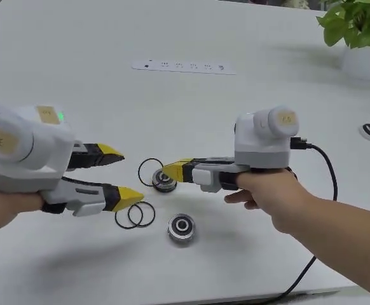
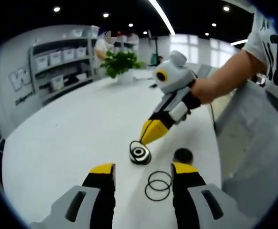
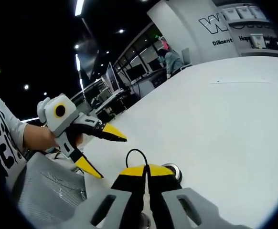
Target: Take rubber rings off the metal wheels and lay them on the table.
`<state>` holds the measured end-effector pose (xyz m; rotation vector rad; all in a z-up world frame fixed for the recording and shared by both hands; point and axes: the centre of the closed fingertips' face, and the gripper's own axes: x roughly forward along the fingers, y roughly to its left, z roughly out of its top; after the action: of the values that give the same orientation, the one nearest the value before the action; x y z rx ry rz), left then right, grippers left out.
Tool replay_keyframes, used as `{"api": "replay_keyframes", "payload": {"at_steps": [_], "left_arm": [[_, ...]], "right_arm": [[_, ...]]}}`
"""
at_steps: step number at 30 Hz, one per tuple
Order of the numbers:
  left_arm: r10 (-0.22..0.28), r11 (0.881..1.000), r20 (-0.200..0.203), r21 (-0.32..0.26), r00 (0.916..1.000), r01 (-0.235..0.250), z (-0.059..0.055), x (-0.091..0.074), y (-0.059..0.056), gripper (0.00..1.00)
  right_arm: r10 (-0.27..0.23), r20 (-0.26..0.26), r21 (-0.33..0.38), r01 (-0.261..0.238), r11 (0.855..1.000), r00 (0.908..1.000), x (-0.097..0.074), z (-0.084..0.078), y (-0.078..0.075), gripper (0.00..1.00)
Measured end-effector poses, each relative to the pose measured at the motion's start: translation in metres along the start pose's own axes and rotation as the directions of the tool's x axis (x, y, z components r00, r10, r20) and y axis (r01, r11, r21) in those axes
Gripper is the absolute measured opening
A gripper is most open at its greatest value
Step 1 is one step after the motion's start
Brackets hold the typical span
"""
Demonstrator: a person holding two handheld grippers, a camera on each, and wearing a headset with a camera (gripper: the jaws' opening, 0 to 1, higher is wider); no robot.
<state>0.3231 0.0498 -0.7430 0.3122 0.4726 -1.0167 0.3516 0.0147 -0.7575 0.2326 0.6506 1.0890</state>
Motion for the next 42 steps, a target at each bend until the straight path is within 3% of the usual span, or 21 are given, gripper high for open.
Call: {"api": "replay_keyframes", "payload": {"at_steps": [18, 42], "left_arm": [[0.035, 0.999, -0.015, -0.023, 0.9993, -0.035, -0.019, -0.019, 0.003, 0.54], [0.051, 0.998, -0.024, -0.027, 0.9984, -0.052, -0.026, -0.028, 0.006, 0.55]], "right_arm": [[0.010, -0.087, 0.024, -0.008, 1.000, 0.9962, 0.011, -0.017, 0.010, 0.00], [0.005, -0.180, 0.026, -0.001, 1.000, 0.9836, 0.029, -0.034, 0.012, 0.00]]}}
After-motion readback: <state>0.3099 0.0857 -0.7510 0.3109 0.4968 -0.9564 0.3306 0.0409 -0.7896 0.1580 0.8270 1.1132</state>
